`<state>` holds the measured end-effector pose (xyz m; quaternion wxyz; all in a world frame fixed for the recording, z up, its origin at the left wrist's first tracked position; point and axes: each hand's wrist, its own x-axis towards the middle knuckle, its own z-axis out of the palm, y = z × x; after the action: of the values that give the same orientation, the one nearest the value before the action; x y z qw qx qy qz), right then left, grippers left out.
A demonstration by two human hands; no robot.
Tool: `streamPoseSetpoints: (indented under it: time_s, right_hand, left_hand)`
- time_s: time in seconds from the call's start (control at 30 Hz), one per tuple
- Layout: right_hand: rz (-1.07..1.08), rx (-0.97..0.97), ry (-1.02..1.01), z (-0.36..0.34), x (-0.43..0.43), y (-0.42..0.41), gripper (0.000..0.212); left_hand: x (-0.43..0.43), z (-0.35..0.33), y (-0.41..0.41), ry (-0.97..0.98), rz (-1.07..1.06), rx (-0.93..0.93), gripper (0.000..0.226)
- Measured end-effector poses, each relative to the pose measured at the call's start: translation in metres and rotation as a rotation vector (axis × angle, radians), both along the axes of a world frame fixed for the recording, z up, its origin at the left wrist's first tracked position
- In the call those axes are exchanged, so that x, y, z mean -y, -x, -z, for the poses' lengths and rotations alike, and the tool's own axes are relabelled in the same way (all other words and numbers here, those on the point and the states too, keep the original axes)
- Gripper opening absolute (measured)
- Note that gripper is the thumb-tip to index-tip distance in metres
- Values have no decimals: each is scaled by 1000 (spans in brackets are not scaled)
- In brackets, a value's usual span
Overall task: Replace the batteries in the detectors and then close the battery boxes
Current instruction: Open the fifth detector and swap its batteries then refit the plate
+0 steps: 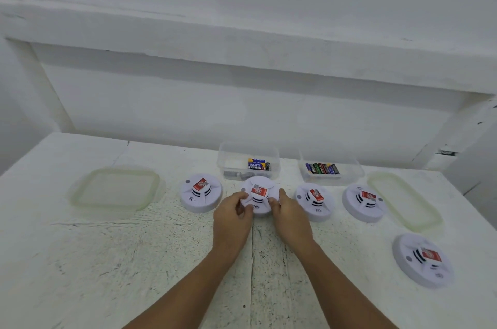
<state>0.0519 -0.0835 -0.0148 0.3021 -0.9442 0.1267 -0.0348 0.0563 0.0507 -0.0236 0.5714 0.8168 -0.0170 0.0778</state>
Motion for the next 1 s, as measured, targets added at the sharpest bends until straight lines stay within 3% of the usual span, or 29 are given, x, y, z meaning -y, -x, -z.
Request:
streamPoseSetpoints:
  time_s: [0.17,0.33,0.53,0.7,0.8,0.9,1.0]
  right_hand:
    - [51,-42,98,-6,-9,0,46]
    - [94,-25,25,-16,-16,9,48]
    - [170,141,-112,-24,-42,34,11]
    - [-60,104,-54,-18,-90,44,5]
    - [-123,51,-138,-19,-115,25,22]
    - [-114,-1,-197,-21,-133,2,38]
    - [-45,-94,-183,-26,-141,-15,44]
  left_hand:
    - [-4,-1,-5,-64,54,-23,36]
    - [-11,-7,3,-30,81,-32,39]
    - [-45,-10,22,-97,-49,8,16]
    - [-92,-10,16,-143,-222,6,19]
    - [-110,-12,0,-166,-253,-110,21]
    - [-116,-17,-17,-224,-158,-234,42]
    - [-117,-27,-29,-292,-57,-328,27]
